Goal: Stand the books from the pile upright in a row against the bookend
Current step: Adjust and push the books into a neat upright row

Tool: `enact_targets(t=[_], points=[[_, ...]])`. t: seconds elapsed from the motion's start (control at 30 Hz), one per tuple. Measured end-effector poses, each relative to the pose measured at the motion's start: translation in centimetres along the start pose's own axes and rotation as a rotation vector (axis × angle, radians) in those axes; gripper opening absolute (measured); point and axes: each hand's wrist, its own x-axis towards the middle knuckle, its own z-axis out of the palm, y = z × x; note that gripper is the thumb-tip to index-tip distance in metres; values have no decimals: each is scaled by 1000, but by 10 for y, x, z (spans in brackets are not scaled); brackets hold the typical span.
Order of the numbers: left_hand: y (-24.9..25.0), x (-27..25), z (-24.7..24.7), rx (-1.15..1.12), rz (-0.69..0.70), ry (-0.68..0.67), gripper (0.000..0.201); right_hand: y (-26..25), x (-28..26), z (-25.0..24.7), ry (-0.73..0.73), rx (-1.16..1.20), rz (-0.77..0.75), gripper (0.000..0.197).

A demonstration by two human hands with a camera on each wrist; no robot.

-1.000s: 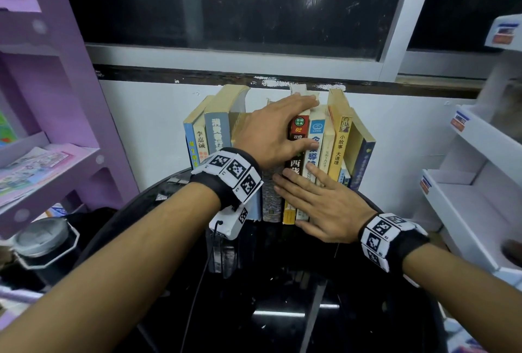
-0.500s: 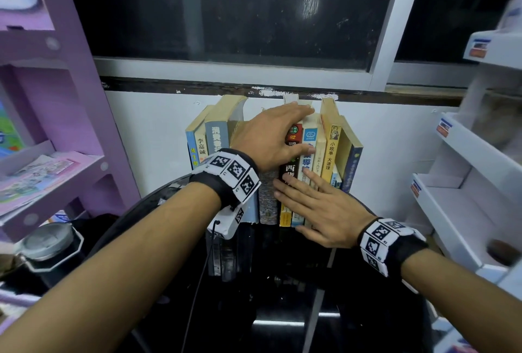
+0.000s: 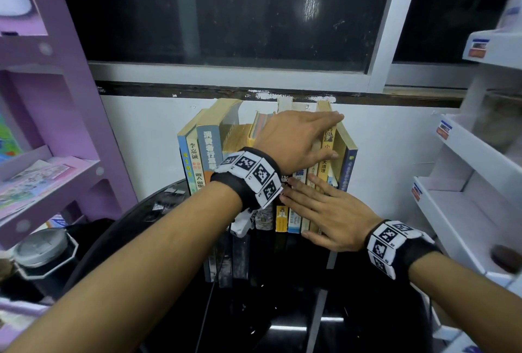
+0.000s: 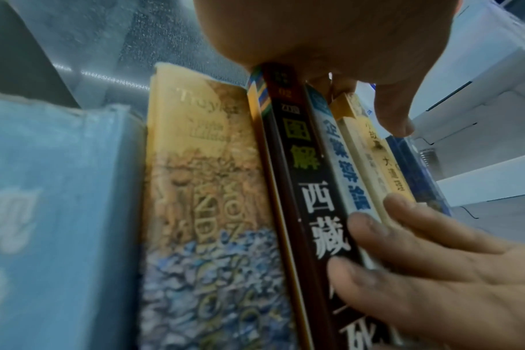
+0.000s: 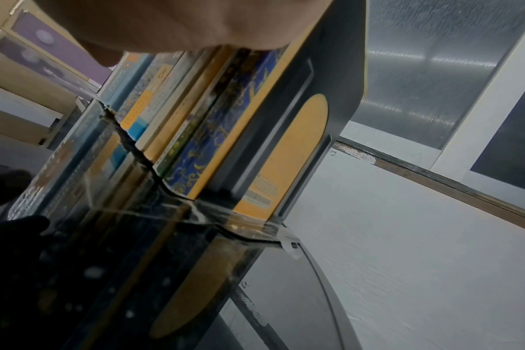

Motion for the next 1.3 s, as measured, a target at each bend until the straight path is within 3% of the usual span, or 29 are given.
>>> enact_targets(t=[0.6, 1.3], points=[[4, 3, -2, 122, -48, -38, 68, 2, 3, 8, 22, -4, 3, 79], [-2, 6, 1, 84, -61, -46, 70, 2, 5, 5, -42, 34, 16, 83]])
